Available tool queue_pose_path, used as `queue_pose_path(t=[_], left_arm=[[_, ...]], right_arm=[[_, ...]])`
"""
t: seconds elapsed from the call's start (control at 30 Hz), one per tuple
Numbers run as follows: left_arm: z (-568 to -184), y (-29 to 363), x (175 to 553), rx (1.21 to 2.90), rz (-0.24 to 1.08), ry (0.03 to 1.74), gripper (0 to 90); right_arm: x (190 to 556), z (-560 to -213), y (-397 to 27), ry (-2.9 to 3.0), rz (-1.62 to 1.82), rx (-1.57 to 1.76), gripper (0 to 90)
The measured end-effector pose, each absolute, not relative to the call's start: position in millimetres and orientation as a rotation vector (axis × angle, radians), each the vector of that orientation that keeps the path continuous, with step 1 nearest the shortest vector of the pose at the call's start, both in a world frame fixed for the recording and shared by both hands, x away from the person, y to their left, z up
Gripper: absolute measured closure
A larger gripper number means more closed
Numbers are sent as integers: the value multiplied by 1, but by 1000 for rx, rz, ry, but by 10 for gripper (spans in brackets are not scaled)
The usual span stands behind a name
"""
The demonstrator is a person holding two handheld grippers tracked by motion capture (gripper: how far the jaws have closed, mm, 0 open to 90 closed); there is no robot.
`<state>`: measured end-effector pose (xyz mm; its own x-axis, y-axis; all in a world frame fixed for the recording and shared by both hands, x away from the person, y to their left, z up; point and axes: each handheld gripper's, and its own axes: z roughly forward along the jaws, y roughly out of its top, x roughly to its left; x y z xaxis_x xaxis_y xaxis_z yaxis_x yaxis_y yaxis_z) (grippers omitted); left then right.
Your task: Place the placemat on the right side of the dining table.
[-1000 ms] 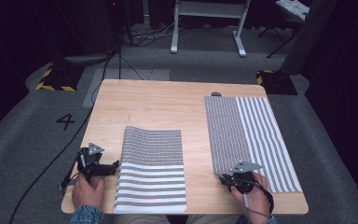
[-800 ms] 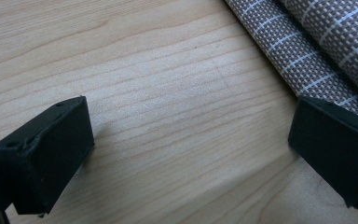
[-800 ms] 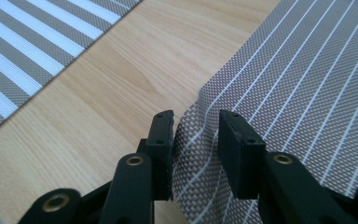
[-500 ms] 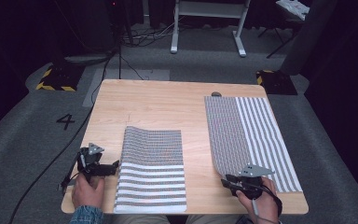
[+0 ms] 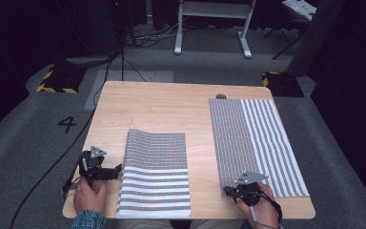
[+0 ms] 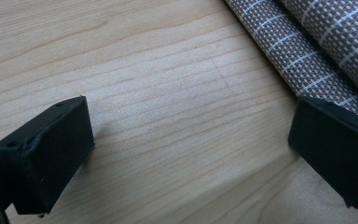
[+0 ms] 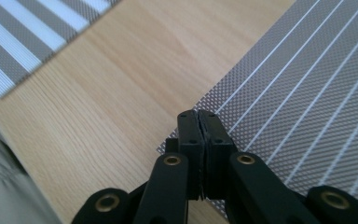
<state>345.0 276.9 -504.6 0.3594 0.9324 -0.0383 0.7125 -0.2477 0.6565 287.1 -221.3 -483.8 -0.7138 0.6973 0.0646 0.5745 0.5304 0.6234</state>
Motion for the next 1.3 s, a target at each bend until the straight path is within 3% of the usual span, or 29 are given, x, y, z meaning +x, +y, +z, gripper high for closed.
queue_pose_path(t=[0.5,0.57,0.67,0.87,1.07,1.3], left_arm=[[-505,277,345,2039,491,1422,1],[-505,277,345,2039,490,1421,1],[-505,277,345,2039,490,1422,1],[-505,277,345,2040,491,1419,1],[-505,277,344,2040,488,1415,1],[-505,277,344,2041,489,1413,0]], right_arm=[[291,-484,-220,2576,968,1139,892],[291,-484,-220,2585,975,1139,847],[289,-482,-218,2571,985,1117,686],[286,-459,-216,2451,1061,1055,466],[290,-430,-193,2419,1159,955,357],[296,-416,-149,2478,1248,851,324]])
